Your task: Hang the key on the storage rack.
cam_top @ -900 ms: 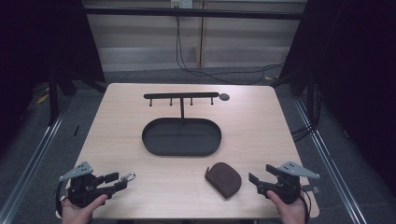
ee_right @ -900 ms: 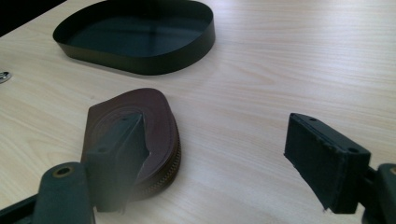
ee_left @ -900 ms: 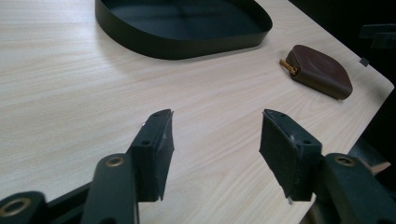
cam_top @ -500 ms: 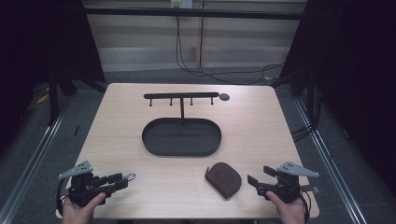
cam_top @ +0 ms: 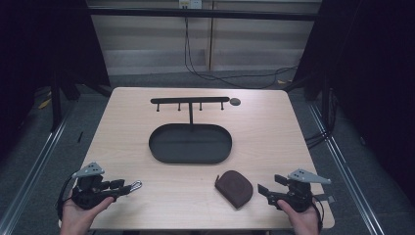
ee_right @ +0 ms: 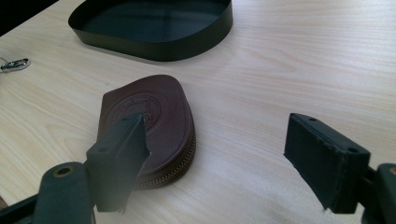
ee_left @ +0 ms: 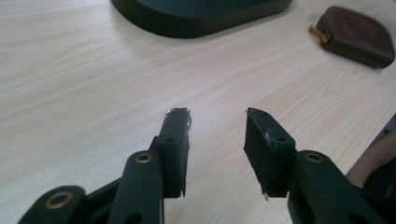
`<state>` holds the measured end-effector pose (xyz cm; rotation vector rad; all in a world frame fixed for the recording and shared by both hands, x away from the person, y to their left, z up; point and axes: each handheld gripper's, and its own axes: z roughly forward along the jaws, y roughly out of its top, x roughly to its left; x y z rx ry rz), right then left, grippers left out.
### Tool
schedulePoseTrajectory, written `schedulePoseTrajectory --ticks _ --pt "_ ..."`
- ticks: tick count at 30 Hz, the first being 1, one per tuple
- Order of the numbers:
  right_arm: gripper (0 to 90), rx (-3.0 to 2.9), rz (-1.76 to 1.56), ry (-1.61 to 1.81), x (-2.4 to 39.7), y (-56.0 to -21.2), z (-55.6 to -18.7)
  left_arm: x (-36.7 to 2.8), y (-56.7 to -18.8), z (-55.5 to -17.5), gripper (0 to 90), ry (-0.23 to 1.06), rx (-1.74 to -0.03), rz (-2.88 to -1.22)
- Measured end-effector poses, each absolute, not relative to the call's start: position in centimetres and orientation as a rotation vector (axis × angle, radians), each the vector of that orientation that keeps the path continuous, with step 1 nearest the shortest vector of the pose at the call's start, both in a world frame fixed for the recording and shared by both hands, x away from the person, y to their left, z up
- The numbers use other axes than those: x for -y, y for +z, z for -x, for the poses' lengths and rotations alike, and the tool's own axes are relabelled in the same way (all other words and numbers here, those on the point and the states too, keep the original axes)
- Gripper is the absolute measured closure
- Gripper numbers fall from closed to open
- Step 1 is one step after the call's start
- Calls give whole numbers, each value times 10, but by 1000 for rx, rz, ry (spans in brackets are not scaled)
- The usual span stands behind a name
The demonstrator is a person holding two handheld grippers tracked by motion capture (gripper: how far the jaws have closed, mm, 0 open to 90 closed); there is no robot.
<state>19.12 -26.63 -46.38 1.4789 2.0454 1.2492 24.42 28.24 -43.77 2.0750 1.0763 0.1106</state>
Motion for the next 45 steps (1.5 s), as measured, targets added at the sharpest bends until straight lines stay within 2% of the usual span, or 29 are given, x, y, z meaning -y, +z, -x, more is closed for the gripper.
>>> schedulePoseTrajectory --ticks 3,11,16,25,28,29,31,37,40,45 --pt "208 -2054 -1477 1250 265 -464 -192 -279 -436 -246 651 130 -1075 -2126" --pt "205 -2065 -1482 1240 265 -465 -193 -272 -431 -257 693 139 -1123 -2242" --pt "199 -2070 -1494 1232 265 -466 -193 -266 -433 -268 661 104 -1154 -2311" --pt "196 -2076 -1495 1223 263 -466 -194 -258 -422 -281 660 84 -1185 -2447" --pt "196 -2078 -1493 1223 263 -467 -195 -256 -423 -285 661 51 -1217 -2445" --pt "196 -2078 -1495 1220 263 -467 -195 -257 -423 -287 667 76 -1234 -2450" --pt "197 -2081 -1497 1220 263 -467 -195 -260 -428 -295 687 7 -1244 -2483" --pt "198 -2089 -1501 1214 263 -468 -196 -259 -432 -301 694 -52 -1246 -2529" --pt "198 -2090 -1504 1212 263 -468 -196 -257 -432 -305 667 -99 -1242 -2558" --pt "198 -2096 -1499 1214 262 -468 -197 -251 -434 -311 708 -123 -1248 -2608"
